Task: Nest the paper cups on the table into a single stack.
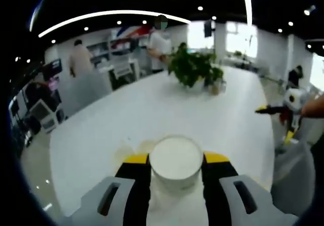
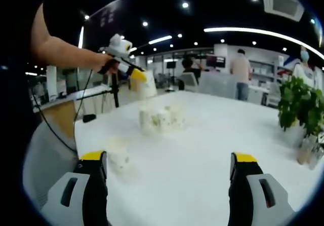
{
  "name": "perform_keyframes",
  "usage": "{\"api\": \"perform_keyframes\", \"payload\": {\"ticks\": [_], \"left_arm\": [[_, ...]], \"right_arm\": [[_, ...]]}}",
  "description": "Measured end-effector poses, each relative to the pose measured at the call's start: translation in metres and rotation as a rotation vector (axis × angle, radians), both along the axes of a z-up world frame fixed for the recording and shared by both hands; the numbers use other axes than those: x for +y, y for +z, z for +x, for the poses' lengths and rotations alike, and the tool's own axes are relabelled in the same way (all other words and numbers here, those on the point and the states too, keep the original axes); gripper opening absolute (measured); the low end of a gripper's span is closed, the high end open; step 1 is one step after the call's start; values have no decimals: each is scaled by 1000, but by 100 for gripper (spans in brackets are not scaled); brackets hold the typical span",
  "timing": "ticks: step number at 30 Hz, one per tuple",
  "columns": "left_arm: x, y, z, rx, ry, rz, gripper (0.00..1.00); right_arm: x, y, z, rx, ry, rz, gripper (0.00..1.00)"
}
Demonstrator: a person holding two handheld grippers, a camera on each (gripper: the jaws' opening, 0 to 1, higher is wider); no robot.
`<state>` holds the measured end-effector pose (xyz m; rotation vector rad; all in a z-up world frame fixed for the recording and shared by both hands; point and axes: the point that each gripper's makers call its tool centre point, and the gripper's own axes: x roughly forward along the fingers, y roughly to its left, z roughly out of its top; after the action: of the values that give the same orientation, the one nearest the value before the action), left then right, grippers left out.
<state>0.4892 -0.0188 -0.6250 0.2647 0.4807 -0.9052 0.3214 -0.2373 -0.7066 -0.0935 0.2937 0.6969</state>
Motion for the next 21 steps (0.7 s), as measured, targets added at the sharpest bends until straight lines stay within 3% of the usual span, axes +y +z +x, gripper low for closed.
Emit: {"api": "perform_keyframes", "payload": {"ticks": [11,21], "left_arm": [[-11,20,-14,-46,-68,12,38],[-23,42,-36,-86,-128,-17,38]], "right_arm": [[7,8,1,-15,13,4,99],[15,16,2,-30,26,11,98]]}}
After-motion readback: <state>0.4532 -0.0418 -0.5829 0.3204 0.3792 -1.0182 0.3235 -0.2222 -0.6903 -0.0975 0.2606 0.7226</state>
